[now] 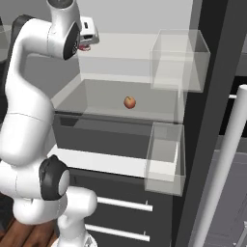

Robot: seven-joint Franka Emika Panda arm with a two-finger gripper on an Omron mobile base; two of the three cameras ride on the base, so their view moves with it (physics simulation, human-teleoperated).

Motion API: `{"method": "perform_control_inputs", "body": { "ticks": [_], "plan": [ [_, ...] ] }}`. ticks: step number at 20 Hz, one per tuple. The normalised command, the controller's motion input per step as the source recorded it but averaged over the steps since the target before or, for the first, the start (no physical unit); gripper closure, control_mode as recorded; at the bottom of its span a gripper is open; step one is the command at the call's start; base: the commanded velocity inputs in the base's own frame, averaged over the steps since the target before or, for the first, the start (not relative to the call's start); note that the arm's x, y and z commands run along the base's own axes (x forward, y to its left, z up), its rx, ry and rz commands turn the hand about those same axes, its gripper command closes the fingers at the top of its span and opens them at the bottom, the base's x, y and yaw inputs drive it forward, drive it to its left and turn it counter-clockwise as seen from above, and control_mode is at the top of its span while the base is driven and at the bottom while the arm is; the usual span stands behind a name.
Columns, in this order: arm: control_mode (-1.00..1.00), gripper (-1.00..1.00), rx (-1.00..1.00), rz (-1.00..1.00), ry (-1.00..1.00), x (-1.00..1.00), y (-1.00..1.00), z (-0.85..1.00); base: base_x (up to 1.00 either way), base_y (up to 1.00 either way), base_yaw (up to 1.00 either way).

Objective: Place the mustard and ketchup from the counter to the top shelf of the fridge. If the existing items in the fridge are on the top shelf, move them to other shelves.

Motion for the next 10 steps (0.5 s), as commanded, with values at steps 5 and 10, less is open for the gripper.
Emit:
{"method": "perform_control_inputs", "body": {
  "ticks": [5, 10],
  "plan": [
    [-1.0, -1.0, 0.0, 0.0, 0.0, 0.41, 0.29, -0.3, 0.0, 0.0, 0.0],
    [-1.0, -1.0, 0.05, 0.0, -0.02, 0.42, 0.18, -0.41, 0.0, 0.0, 0.0]
  ]
}}
